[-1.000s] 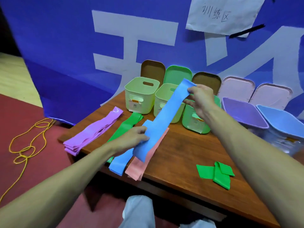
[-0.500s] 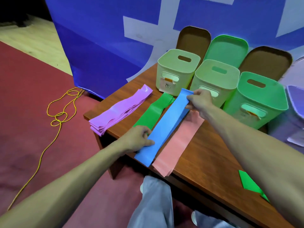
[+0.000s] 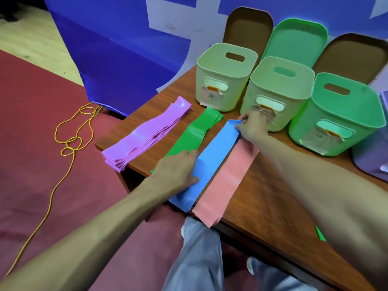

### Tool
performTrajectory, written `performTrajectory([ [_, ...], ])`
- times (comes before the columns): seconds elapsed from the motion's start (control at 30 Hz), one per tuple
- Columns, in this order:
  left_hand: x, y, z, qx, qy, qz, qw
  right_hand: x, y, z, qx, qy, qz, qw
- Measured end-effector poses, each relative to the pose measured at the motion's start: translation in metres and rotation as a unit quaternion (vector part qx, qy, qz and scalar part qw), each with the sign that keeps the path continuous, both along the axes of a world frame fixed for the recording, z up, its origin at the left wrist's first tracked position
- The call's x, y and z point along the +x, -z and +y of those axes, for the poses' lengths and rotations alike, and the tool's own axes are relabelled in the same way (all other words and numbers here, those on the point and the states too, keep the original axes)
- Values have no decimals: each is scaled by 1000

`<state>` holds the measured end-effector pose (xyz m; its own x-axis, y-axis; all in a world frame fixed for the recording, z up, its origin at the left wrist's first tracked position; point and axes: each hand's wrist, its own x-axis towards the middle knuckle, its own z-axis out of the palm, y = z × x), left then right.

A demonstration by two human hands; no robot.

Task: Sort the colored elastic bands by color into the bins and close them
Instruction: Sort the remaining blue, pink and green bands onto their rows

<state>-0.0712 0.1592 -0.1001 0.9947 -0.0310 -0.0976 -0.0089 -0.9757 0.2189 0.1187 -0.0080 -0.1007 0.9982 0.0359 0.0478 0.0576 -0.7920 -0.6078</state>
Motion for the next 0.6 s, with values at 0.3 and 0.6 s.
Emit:
performTrajectory([
  [0.3, 13, -16, -18, 1, 67, 4, 998, -24, -23, -46, -53, -57, -100, 992],
  [0.6, 15, -33, -117, -148, 148, -31, 977, -99, -50, -182, -93, -83, -14, 992],
])
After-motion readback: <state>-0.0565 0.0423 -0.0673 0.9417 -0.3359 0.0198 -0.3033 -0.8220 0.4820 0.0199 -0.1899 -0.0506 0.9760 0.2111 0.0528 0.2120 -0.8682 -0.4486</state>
